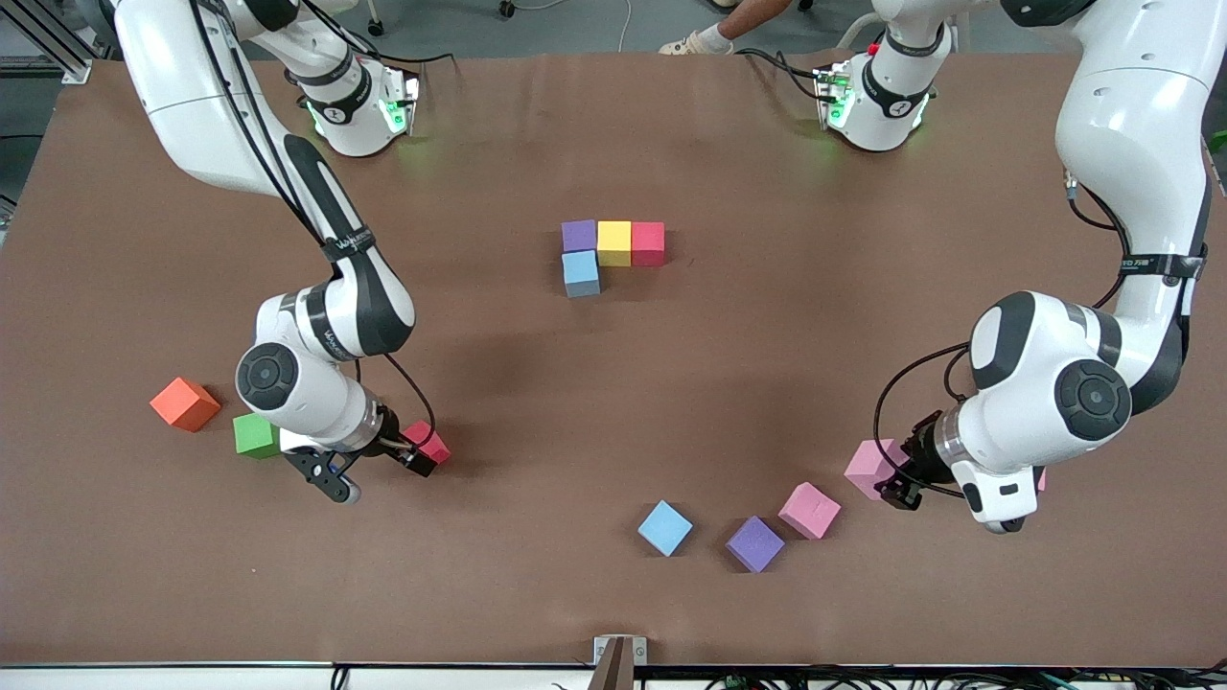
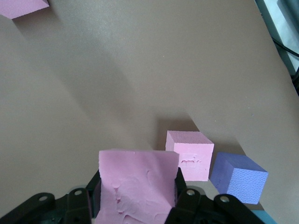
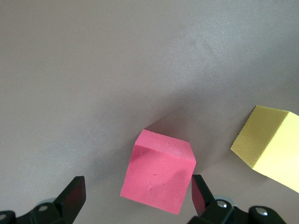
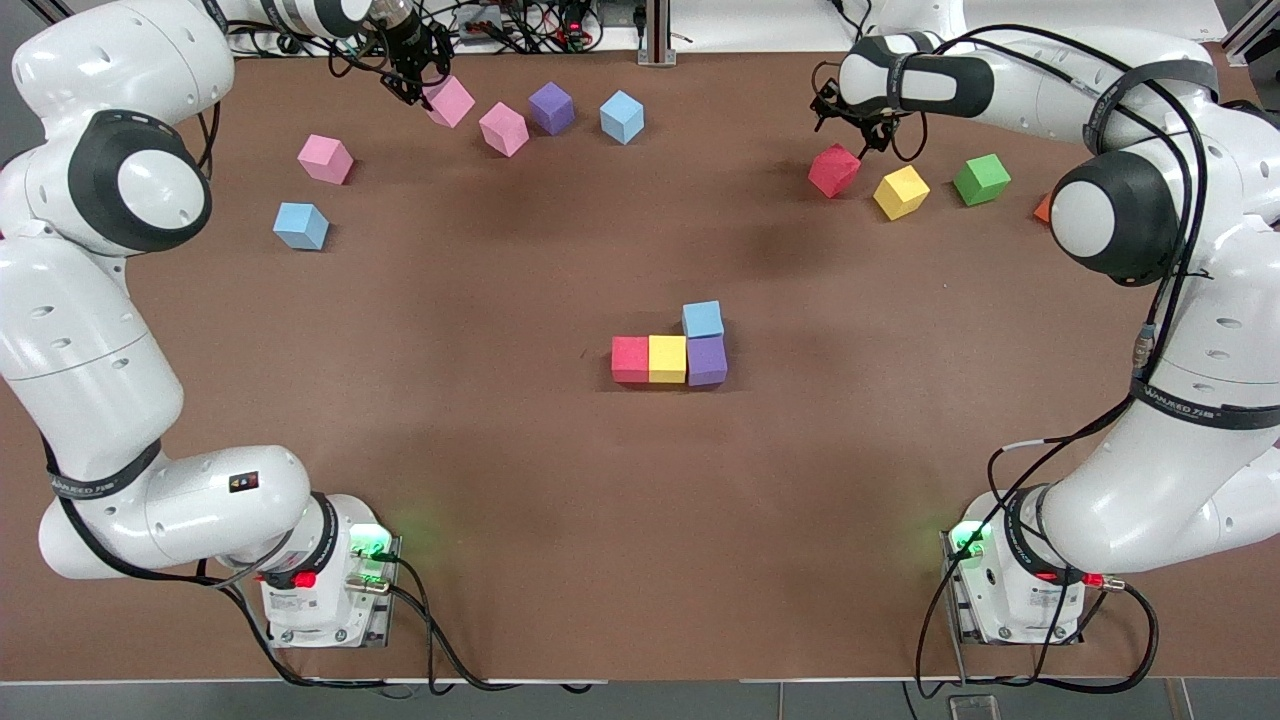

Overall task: Arrange 11 blocks into digit 3
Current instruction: 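Grasp the red block with the right gripper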

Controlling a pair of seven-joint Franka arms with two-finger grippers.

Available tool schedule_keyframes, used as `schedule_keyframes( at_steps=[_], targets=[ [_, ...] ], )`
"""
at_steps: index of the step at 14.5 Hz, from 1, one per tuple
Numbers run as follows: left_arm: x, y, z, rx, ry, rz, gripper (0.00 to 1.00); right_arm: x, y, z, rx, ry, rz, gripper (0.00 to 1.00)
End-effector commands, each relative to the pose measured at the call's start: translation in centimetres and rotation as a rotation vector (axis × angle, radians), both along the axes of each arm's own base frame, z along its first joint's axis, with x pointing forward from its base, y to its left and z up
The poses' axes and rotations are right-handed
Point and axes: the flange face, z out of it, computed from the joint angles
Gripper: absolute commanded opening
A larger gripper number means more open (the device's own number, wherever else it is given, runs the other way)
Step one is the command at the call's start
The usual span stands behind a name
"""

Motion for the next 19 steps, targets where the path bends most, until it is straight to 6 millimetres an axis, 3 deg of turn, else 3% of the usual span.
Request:
schedule_keyframes(
  at_steps=[1,4,9,19],
  targets=[
    [-0.4,0.2,0.8,0.005,0.006,0.003,0.16,0.5,-1.0,-0.1,-0.004,-0.003,-0.005,1.00],
    [-0.4,0.0,0.7,0.005,0.004,0.002,0.16,0.2,-0.2,-0.2,0.000,0.012,-0.039,1.00],
    [-0.4,0.0,0.7,0.006,0.002,0.003,0.16,0.1,-1.2,-1.8,-0.003,0.041,-0.091,1.00],
    [-0.4,-0.1,0.6,0.004,0.001,-0.003,0.16,-0.2,-0.5,-4.1,-0.013,0.067,-0.133,1.00]
  ],
)
